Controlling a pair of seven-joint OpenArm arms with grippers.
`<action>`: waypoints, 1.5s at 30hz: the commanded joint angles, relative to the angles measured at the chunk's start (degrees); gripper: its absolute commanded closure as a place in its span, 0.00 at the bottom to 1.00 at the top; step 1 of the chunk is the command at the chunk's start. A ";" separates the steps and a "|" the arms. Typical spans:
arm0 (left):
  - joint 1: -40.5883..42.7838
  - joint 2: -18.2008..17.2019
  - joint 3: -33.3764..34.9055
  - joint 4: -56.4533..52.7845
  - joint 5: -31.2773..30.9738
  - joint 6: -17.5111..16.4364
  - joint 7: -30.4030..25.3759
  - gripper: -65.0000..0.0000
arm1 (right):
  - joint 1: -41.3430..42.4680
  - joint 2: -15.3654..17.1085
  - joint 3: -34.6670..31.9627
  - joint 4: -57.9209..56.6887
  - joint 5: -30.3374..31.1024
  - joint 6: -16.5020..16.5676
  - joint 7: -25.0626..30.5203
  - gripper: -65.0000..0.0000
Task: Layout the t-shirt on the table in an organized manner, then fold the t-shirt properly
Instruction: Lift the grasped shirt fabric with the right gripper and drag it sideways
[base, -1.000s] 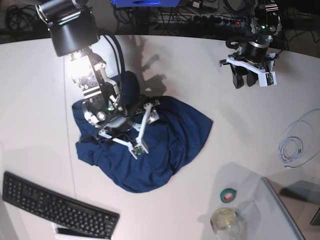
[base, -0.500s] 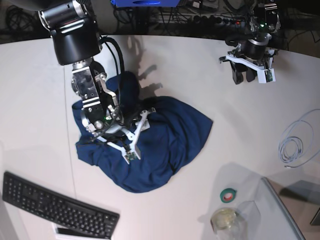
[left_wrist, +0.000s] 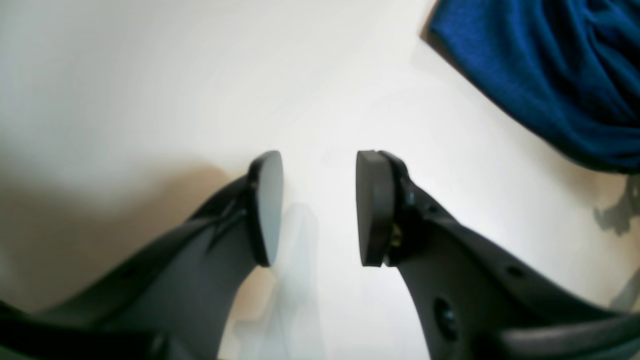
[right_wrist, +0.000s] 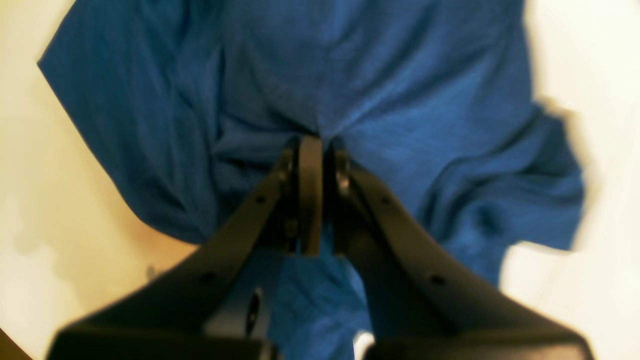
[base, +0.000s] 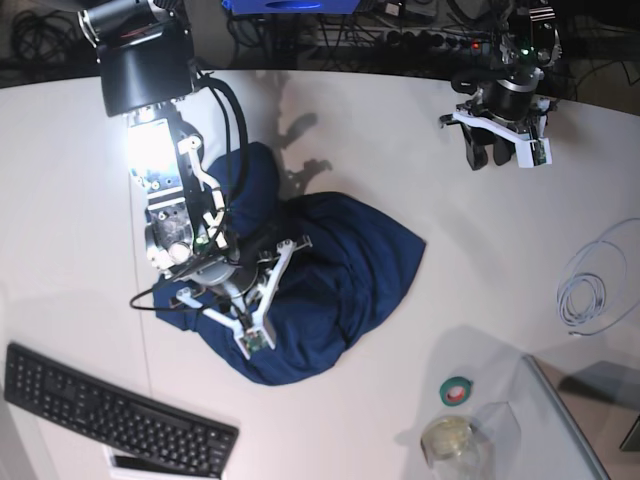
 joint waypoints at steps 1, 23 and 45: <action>0.10 -0.46 -0.21 1.07 0.06 -0.02 -1.32 0.64 | 1.62 -0.10 2.09 3.93 0.23 -0.11 0.65 1.00; -1.39 -2.13 5.07 1.33 0.06 -0.02 -1.32 0.64 | 2.23 12.73 33.73 13.78 0.23 0.06 -0.14 1.00; -1.57 -2.40 -0.82 0.89 -0.47 -0.02 -1.32 0.62 | -7.61 9.92 13.16 18.96 -0.12 15.62 -3.39 0.47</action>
